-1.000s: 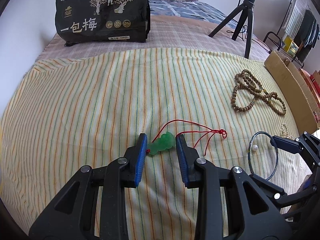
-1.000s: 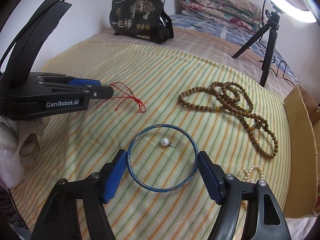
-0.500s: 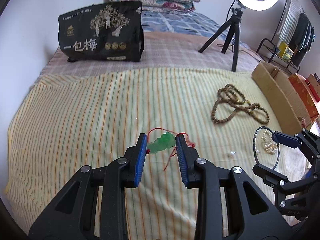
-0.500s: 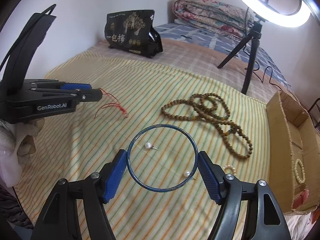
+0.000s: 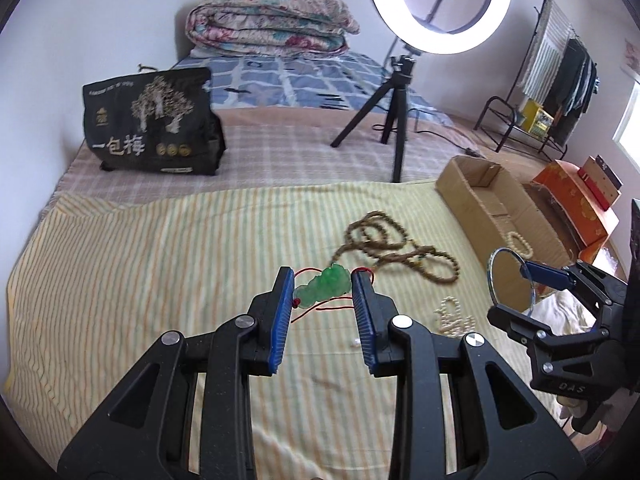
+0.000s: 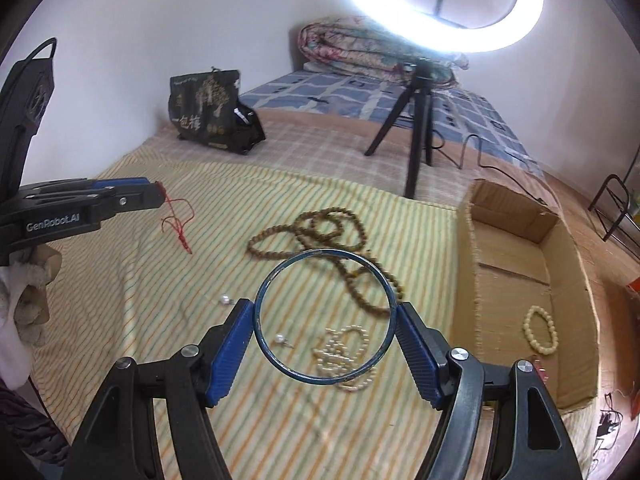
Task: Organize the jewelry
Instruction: 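Carry the bangle with the right tool while the left tool carries the pendant over the box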
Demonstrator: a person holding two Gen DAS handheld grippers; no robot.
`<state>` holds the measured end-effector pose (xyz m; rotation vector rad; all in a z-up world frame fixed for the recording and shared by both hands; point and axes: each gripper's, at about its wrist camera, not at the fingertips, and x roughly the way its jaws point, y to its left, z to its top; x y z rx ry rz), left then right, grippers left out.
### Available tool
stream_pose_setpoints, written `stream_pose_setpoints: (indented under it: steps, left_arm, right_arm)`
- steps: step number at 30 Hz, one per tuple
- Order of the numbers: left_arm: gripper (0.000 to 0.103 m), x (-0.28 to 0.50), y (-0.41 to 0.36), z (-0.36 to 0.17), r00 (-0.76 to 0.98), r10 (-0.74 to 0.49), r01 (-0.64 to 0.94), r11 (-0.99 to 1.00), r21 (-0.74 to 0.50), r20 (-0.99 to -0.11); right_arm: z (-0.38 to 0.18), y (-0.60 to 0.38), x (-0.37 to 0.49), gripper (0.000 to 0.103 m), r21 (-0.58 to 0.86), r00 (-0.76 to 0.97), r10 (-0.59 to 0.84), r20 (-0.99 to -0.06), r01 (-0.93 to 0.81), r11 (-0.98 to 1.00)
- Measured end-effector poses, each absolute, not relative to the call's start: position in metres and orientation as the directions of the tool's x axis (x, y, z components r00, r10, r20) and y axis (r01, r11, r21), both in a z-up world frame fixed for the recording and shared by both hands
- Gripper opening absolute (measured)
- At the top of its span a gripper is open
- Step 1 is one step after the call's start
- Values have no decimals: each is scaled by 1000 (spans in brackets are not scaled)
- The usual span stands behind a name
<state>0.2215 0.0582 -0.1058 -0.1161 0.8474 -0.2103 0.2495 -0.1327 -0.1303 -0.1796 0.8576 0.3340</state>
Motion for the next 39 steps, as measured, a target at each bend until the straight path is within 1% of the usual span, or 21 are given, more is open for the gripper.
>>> stream_pose_setpoints:
  steps: [19,30,39]
  left_arm:
    - [30,222,-56,-73,633,-368,328,925,-194,-681]
    - [30,231,-114,-74,614,-409,394,900,-187,-675]
    - [30,243,-149,-80,601,-429,415,889,-195,-675]
  right_arm:
    - [-104,-239,268,73,2,655,116,-747,-173,985]
    - [-96,-299,307,74,41,664,78,-744,-72,997]
    - [-101,-311,336,74,75,656,90,-750,-50,996]
